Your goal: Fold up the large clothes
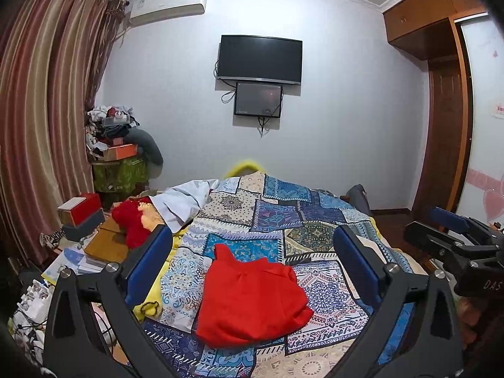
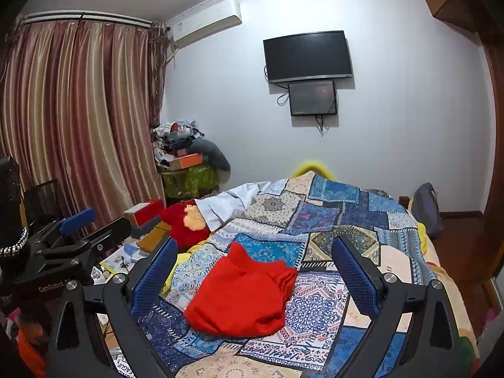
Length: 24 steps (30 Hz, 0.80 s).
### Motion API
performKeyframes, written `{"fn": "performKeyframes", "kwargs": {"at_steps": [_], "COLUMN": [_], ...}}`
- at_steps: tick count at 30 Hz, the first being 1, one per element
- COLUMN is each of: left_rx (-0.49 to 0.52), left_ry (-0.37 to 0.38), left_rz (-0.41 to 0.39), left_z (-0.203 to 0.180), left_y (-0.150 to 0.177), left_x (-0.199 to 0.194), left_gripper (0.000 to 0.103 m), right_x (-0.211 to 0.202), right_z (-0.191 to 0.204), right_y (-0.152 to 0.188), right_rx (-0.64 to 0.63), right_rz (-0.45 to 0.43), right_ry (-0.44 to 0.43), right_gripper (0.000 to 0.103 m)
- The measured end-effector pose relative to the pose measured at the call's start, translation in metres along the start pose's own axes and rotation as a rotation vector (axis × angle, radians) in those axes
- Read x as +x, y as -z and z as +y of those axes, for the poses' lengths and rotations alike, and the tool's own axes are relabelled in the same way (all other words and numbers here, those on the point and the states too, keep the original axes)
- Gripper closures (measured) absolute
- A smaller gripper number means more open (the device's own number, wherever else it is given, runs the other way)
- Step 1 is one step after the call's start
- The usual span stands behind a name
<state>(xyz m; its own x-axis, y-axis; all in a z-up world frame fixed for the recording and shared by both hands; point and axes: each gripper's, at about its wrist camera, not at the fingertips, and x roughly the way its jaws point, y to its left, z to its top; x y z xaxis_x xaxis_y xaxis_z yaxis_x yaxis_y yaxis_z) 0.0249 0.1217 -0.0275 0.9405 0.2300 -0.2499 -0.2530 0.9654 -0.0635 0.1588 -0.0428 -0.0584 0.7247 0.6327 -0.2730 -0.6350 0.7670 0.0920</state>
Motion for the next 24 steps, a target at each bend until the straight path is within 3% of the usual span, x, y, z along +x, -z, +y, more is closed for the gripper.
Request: {"fn": "performKeyframes", "kwargs": {"at_steps": [24], "left_rx": [-0.002], "left_ry": [0.030], "left_rz": [0.013], "left_z": [-0.0073], "left_y": [0.0048], "left_x": [0.0006], "left_gripper": [0.000], "right_x": [0.0010], "right_z": [0.0035], "right_y": [0.0021], "right_rx": [0.004], "right_rz": [-0.003], "right_ry": [0.006], "right_gripper": [0.005]}}
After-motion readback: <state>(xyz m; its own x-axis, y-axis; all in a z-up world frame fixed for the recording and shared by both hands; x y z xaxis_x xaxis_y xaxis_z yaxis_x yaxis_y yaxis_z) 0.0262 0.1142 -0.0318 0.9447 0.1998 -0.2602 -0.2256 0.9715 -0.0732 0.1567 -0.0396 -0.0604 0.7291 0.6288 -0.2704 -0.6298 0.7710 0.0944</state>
